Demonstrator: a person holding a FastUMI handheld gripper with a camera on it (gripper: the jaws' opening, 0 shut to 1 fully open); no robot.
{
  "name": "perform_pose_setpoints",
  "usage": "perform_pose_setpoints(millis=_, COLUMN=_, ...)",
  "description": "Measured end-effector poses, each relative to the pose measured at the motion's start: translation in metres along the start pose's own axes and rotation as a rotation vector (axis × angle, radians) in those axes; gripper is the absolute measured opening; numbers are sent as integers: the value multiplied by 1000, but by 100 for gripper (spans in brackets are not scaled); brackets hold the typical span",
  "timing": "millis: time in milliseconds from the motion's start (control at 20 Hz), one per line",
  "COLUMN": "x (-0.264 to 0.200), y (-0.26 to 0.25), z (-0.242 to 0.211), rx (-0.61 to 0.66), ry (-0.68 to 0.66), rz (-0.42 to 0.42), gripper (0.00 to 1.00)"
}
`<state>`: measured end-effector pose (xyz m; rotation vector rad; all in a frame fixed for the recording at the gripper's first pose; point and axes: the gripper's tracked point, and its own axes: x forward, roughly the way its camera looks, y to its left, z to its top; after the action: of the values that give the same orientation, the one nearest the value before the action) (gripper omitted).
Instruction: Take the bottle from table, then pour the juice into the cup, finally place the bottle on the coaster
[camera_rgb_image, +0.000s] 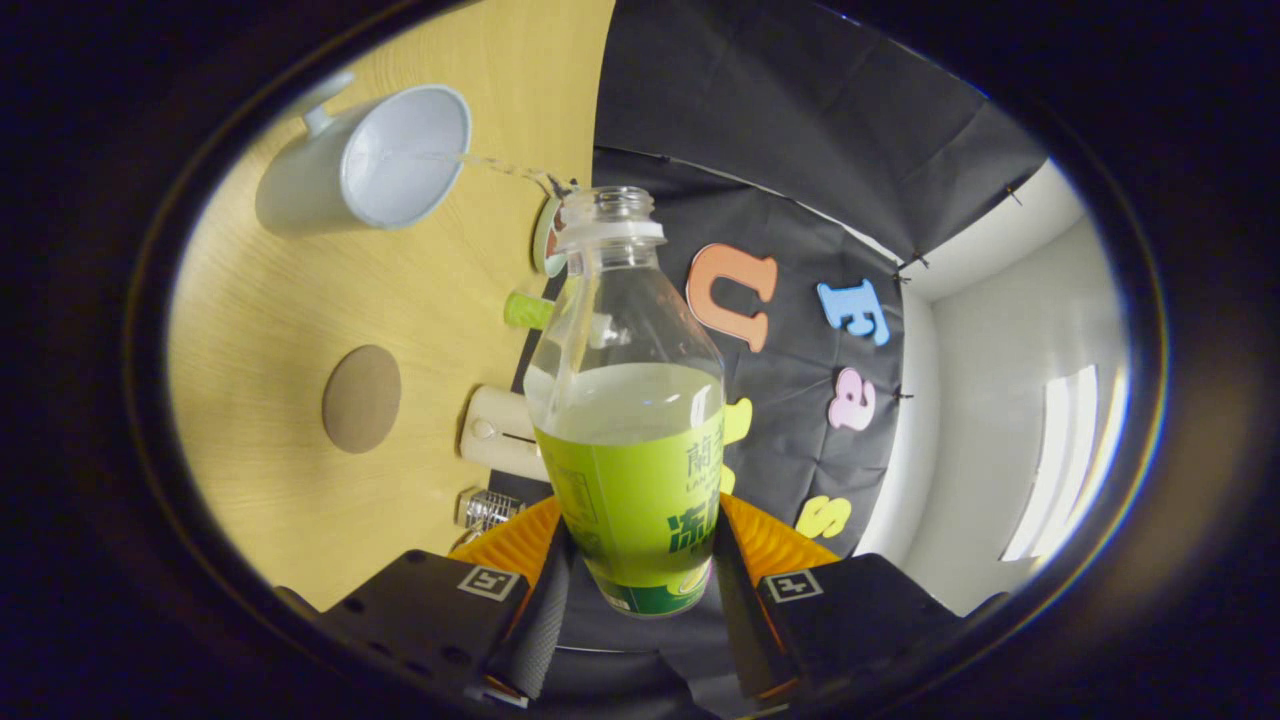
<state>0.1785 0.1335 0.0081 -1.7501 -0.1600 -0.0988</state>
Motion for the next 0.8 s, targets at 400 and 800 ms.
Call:
perform_pose_setpoints(millis=400, x=1, y=-13, z=-2, rx=-30, ry=-4, rz=-19, gripper=74)
perform_pose_setpoints(millis=800, x=0, y=-25, z=0, rx=-55, ry=-9, rz=-37, gripper=74)
